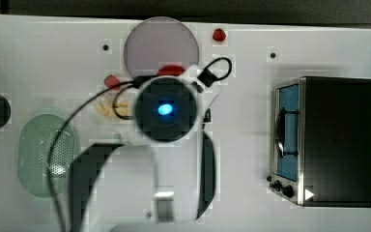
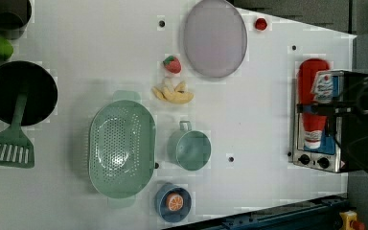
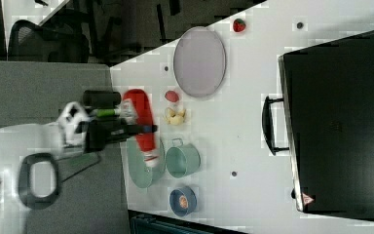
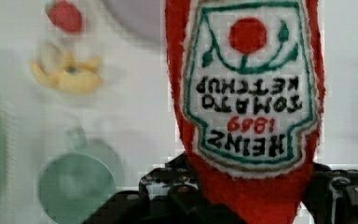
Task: Pick Ketchup from the table and place it in strainer.
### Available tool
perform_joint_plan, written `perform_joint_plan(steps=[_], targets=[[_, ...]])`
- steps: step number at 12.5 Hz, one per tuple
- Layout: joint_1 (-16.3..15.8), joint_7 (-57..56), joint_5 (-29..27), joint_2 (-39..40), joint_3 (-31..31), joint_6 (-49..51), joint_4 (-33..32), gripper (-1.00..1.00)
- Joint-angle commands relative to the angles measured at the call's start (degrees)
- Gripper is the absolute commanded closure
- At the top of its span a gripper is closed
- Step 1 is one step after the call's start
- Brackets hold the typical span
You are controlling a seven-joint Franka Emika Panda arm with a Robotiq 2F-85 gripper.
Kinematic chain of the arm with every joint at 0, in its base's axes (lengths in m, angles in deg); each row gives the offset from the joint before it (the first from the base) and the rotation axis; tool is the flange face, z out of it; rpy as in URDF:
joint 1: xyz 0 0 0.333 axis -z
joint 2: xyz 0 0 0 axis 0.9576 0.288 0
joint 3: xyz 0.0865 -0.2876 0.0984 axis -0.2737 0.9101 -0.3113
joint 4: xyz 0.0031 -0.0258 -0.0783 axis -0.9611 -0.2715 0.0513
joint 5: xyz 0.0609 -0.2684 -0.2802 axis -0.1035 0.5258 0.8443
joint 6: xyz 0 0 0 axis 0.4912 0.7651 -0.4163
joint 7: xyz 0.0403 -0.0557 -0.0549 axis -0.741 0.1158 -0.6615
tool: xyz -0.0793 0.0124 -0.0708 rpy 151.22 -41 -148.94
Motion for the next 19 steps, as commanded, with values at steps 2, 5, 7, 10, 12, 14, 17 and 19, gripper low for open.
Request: perform_joint_plan(steps=[2,5,7,10,12,14,17,19], targets=[[-3.25,15.31,-2.05,0.64,-8.67,2.63,0.09,-0.23],[-3.86,23.27,-2.11,1.32,-15.24,2.32,0.27,-0.23],[-4.07,29.81,-2.11,2.44,-19.75,1.49,0.36,-0.23],[-4.21,36.71,-2.11,6.38,-25.67,-4.01,0.41,-0.23],[-4.38,39.54,-2.00,10.49,-28.79,-9.85,0.37,-0.23],[-4.87,43.89,-1.61,15.00,-30.84,-15.13,0.33,-0.23],[-6.56,50.73,2.77,21.73,-31.60,-21.65,0.33,-0.23],[-7.42,52.93,5.31,26.05,-31.39,-26.13,0.25,-0.23]])
